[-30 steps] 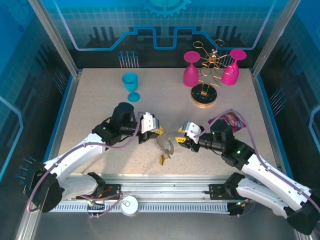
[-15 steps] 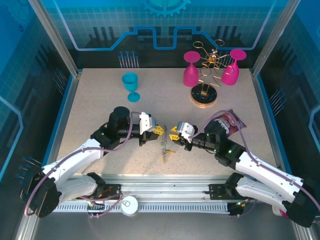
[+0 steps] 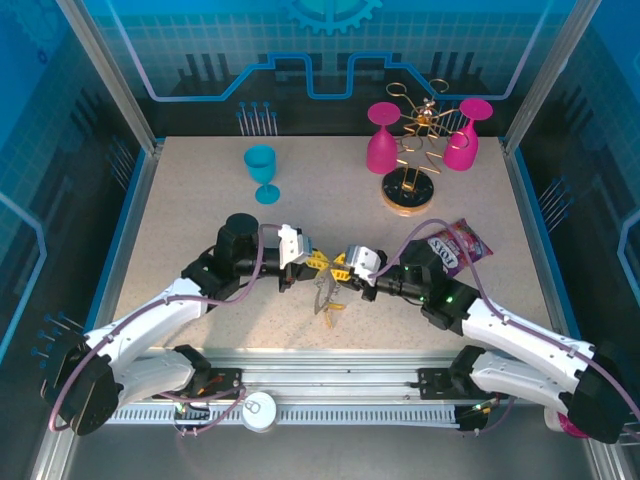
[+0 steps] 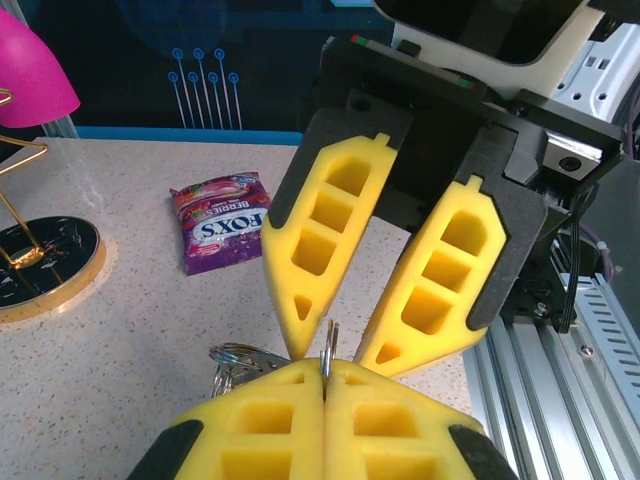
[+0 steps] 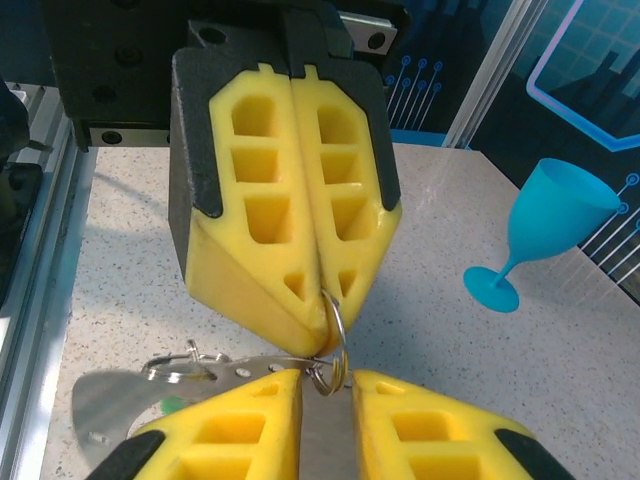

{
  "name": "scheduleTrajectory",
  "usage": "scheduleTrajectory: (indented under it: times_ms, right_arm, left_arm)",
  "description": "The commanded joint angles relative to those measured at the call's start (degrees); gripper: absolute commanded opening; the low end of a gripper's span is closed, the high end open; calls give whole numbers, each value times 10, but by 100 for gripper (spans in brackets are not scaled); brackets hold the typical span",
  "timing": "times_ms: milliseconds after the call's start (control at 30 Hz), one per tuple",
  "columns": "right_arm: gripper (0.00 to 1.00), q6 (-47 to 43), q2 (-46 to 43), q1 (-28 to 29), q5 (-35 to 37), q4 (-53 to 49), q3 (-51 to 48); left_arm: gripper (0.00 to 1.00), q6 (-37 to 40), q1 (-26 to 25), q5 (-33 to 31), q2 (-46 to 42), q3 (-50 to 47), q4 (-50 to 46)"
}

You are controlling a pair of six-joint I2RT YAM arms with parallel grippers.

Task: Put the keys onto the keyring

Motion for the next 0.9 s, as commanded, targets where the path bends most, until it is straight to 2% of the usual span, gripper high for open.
scheduleTrajectory:
  times_ms: [0,100,367,500,767,867]
  right_arm:
    - [19,-9,3,8,-12,31,7]
    - [16,-10,3,8,-14,31,7]
    - [0,-14,2,8,-23,21,10]
    - [0,-18,5,8,-41,11,17]
    - [0,-22,26,9,-72,5,38]
    - [0,-23,32,11,-73,2,43]
  left_arm:
    - [0,3,-6,33,-13,-8,27]
    - [0,6,-5,37,-13,-8,24]
    - [0,27,-6,35,-15,-4,-2]
    - [0,31,-6,39,-11,0,-19]
    - [15,26,-12,86,17,18,-38]
    - [8,31,-13,104,25,22,-47]
